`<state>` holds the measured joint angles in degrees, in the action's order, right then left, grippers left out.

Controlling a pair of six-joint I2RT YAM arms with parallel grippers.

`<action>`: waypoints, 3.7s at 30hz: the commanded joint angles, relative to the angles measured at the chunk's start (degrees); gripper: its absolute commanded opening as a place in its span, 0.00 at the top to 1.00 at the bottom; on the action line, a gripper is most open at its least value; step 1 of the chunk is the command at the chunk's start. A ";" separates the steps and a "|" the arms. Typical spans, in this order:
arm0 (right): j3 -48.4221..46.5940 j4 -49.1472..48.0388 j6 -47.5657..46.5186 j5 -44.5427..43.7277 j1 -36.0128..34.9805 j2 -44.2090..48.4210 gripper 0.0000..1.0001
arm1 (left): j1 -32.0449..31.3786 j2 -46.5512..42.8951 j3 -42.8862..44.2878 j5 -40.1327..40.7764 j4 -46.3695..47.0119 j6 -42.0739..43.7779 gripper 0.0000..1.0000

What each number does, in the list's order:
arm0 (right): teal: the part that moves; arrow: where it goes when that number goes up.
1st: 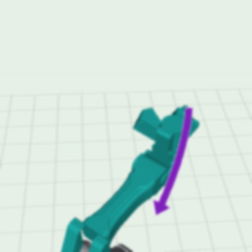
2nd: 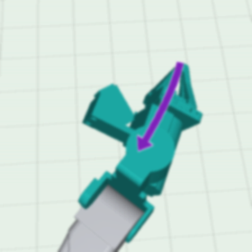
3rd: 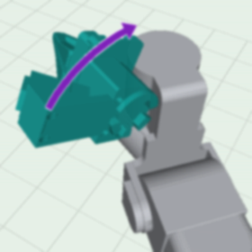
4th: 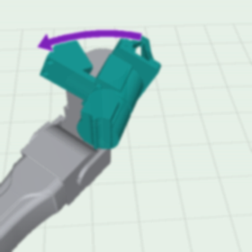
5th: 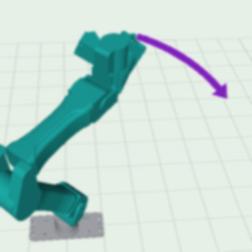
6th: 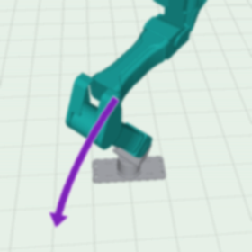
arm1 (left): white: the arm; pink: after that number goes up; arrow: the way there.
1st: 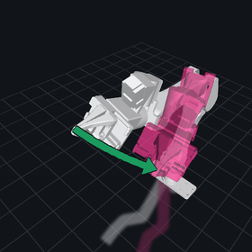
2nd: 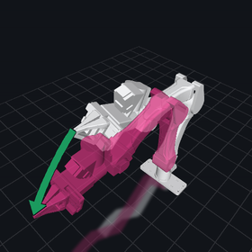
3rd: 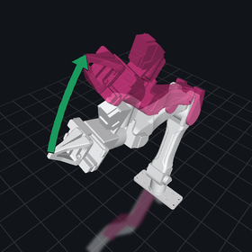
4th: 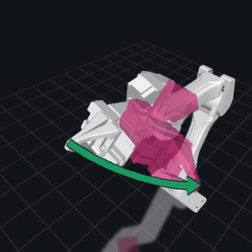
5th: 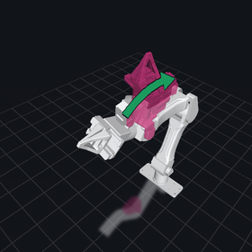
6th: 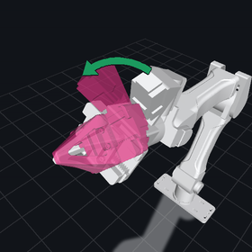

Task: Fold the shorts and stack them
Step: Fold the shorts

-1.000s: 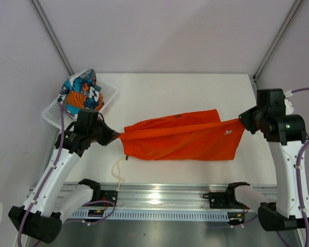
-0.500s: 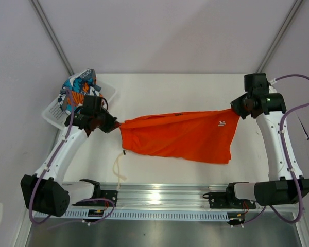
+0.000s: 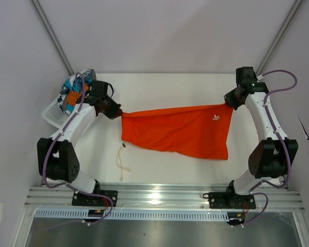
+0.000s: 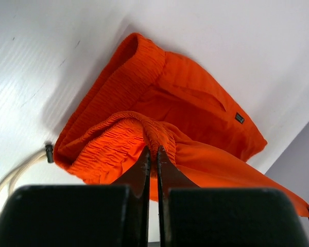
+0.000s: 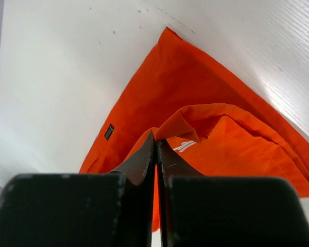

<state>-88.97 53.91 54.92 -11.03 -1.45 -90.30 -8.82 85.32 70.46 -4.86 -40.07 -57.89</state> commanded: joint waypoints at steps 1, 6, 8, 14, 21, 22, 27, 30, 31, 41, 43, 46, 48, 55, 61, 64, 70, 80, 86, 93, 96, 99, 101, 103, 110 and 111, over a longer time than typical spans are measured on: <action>-2.26 -7.66 -1.13 -3.22 3.03 -3.82 1.00 | 2.14 5.11 4.15 3.72 1.40 2.78 1.00; -3.67 -9.87 0.36 -3.30 3.12 -11.73 1.00 | 2.32 12.66 6.71 3.02 5.87 2.96 1.00; -3.58 -11.71 1.16 -3.13 3.12 -13.66 1.00 | 2.40 14.95 7.41 2.49 6.32 2.78 1.00; -5.68 -17.34 0.81 0.65 2.77 -22.54 1.00 | 2.93 21.46 10.14 2.67 6.59 2.26 1.00; -10.69 -20.16 -0.86 1.09 2.68 -28.87 0.91 | 3.98 24.37 10.75 2.49 7.90 3.57 0.76; -11.57 -20.25 -1.21 1.44 2.77 -29.31 0.85 | 4.16 24.54 11.02 1.62 8.08 3.92 0.53; -14.21 -18.84 -3.05 2.68 4.18 -28.44 0.35 | 4.25 21.48 9.09 -3.13 12.56 5.68 0.16; -12.55 -20.50 -7.79 4.59 4.27 -24.49 0.23 | 4.16 18.32 8.65 -4.36 12.83 7.35 0.09; -11.33 -21.73 -11.46 6.18 4.09 -23.00 0.23 | 4.16 17.43 8.56 -4.37 12.48 7.96 0.06; 11.27 -40.99 -25.46 30.10 -7.04 -7.96 0.27 | 1.79 5.13 -3.21 -7.96 18.18 15.42 0.01; 11.97 -41.34 -25.73 30.53 -9.96 -7.87 0.30 | 1.44 3.98 -5.23 -9.28 18.72 16.66 0.01; 12.07 -42.39 -25.65 30.98 -15.58 -8.75 0.34 | 0.13 1.09 -8.40 -8.33 18.54 18.86 0.01; 11.98 -43.79 -24.69 30.98 -19.18 -9.80 0.38 | -1.54 -2.16 -12.42 -6.40 18.80 19.56 0.01; 5.39 -45.99 -20.57 37.90 -26.66 -21.30 0.71 | -4.80 -12.62 -25.00 -0.50 19.95 20.36 0.01; -0.06 -49.79 -15.01 48.92 -28.77 -33.88 1.00 | -4.80 -20.54 -28.97 -1.38 18.63 21.15 0.01; -3.66 -42.24 -16.50 45.85 -29.57 -37.40 1.00 | -4.80 -22.21 -29.32 -1.02 17.58 21.76 0.01; -2.45 -27.03 -23.97 32.77 -29.40 -34.08 1.00 | -4.80 -21.25 -30.90 -3.04 19.58 22.38 0.01; 5.30 -23.86 -31.18 29.83 -23.77 -27.03 1.00 | -5.33 -16.07 -36.44 -10.51 30.84 22.91 0.01; 4.33 -25.78 -30.31 31.06 -25.17 -23.88 0.91 | -5.42 -12.72 -38.11 -13.68 37.70 22.20 0.01; 1.78 -29.99 -26.45 36.33 -29.22 -20.71 0.89 | -5.42 -8.95 -38.29 -12.54 39.54 20.81 0.01; 1.61 -35.79 -22.84 39.85 -30.97 -20.53 0.79 | -5.07 -7.54 -39.51 -12.10 41.03 18.79 0.01; -0.32 -40.54 -18.99 43.89 -32.12 -23.42 0.75 | -4.28 -8.85 -41.97 -12.71 44.36 17.29 0.01; -2.69 -42.91 -17.40 47.21 -32.65 -27.18 0.75 | -3.84 -10.34 -43.29 -12.80 45.43 17.11 0.01; -3.84 -45.54 -15.20 48.46 -33.61 -29.48 0.75 | -2.70 -12.89 -44.70 -14.11 46.75 17.63 0.01; -12.62 -46.70 -12.11 52.33 -36.42 -41.26 0.74 | 0.99 -19.13 -47.78 -21.06 49.74 17.72 0.01; -14.98 -46.01 -12.29 52.42 -36.78 -44.05 0.74 | 1.35 -19.92 -47.95 -21.24 49.74 17.81 0.01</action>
<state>-98.83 9.17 40.40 37.87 -36.75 -129.84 -8.51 68.69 23.31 -22.55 6.02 -39.72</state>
